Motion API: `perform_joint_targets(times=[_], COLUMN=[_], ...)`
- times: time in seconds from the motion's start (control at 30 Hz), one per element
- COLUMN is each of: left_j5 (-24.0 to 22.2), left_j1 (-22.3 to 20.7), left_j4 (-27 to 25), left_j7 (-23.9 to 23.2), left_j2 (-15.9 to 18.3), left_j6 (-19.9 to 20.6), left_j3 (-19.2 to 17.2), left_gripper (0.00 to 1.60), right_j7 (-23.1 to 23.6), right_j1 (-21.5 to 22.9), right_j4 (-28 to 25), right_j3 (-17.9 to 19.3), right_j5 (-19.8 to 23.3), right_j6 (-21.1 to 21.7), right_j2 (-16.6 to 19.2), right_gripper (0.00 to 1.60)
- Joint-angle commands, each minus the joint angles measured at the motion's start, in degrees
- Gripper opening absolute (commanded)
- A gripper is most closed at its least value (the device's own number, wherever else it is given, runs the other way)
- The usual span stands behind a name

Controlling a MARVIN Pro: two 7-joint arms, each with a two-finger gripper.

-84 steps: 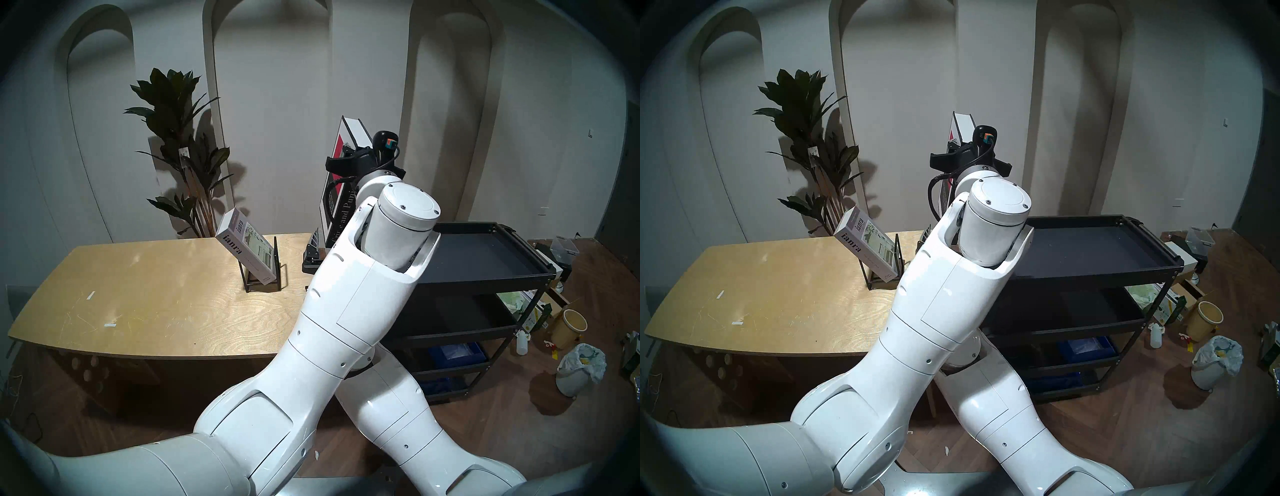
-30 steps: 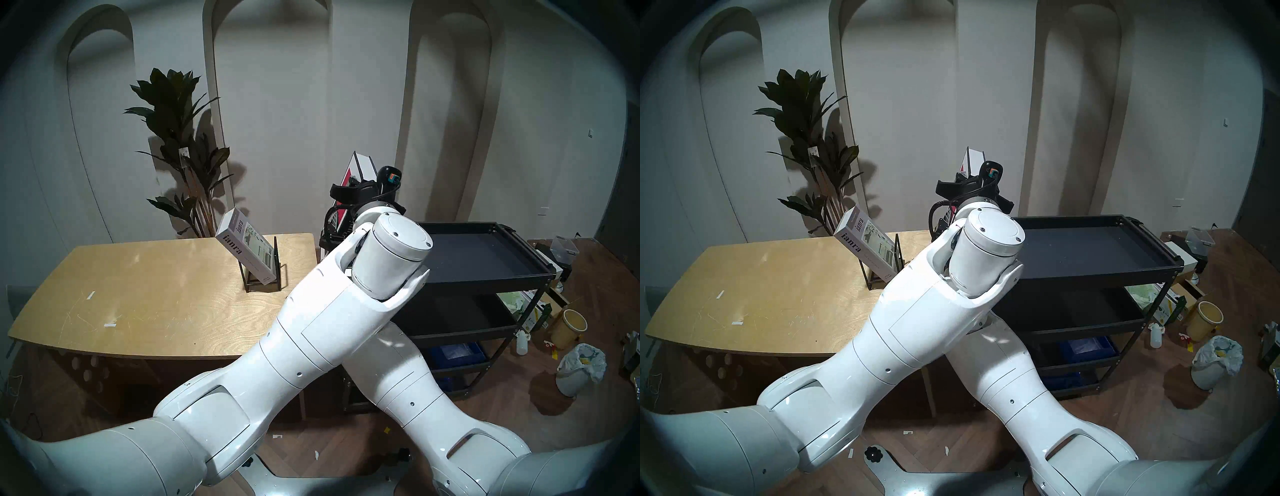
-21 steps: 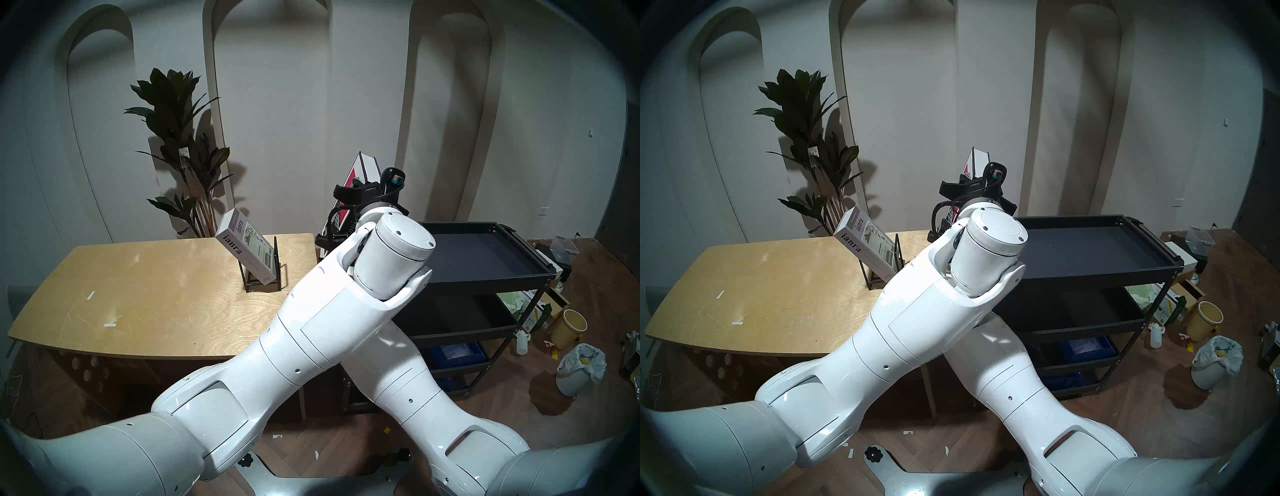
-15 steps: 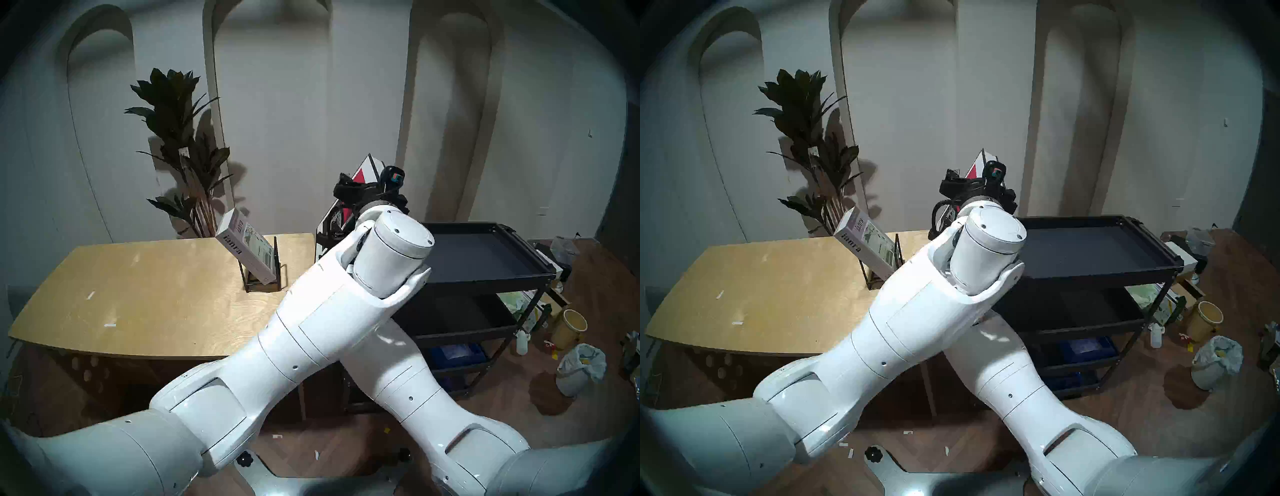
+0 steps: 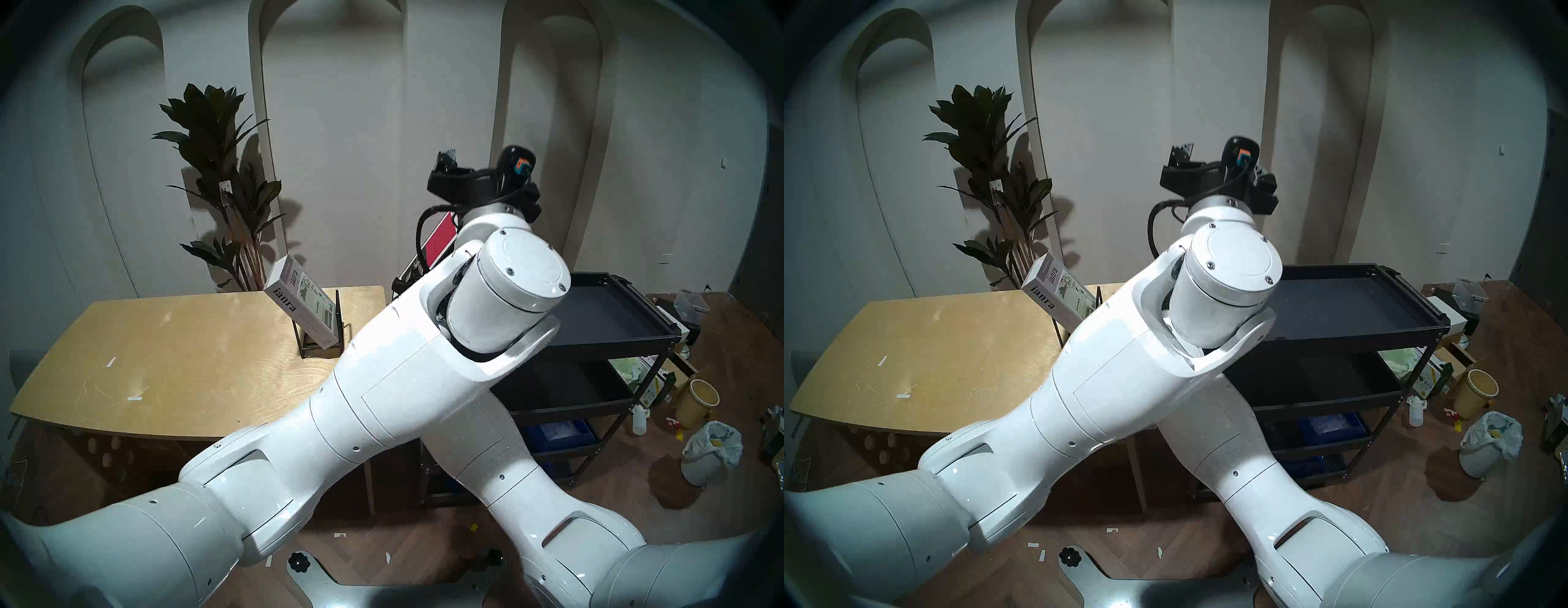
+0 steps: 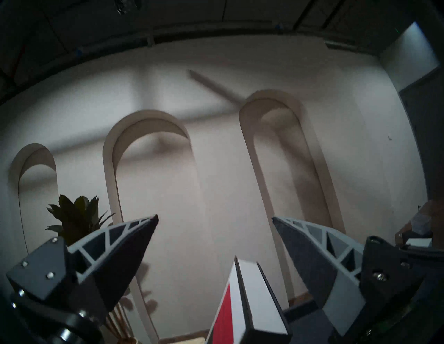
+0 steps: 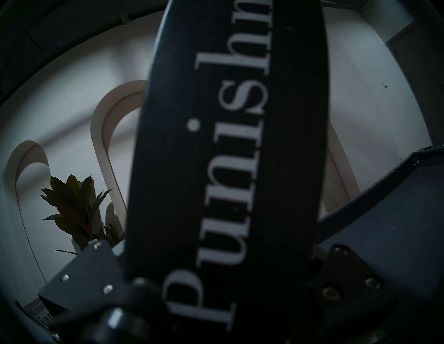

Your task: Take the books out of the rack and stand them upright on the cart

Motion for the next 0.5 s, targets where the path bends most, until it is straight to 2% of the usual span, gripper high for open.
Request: perform_joint_targets(times=[0.0,0.13,0.17,0.2,0.33,0.37,0.47], left_j5=[1.4,1.1,0.9,0.7,-0.5,-0.5,-1.2], left_j1=[-5.9,-7.2,-7.3,-7.9,-6.9,-6.9,-5.5], left_j4=[-7.2,-8.7,-9.3,-9.6,-9.2,-9.2,-7.9], left_j7=[0.8,1.5,1.1,2.0,2.7,2.7,3.2], left_j2=[3.0,5.3,5.7,7.5,11.1,11.1,13.2], left_j6=[-0.5,-0.5,-0.3,-0.4,-0.1,-0.1,0.0], left_j3=[-8.1,-10.8,-13.2,-12.3,-18.1,-18.1,-21.2], left_gripper=[1.6,1.6,1.6,1.6,1.6,1.6,1.6], right_j7=[-0.9,-1.1,-1.3,-1.3,-1.6,-1.6,-1.6], right_j1=[4.8,5.8,6.3,6.7,8.9,8.9,10.1], right_j4=[-0.8,-1.0,-1.0,-1.0,-1.0,-1.0,-0.8], right_j3=[1.9,2.5,2.7,2.9,4.4,4.4,5.3], right_j5=[-0.6,-0.8,-1.0,-1.1,-1.6,-1.6,-1.9], right_j6=[2.9,3.7,4.3,4.6,6.5,6.5,7.8], right_j2=[0.7,1.2,1.4,1.6,3.5,3.5,4.7], right_gripper=[0.0,0.0,0.0,0.0,0.0,0.0,0.0])
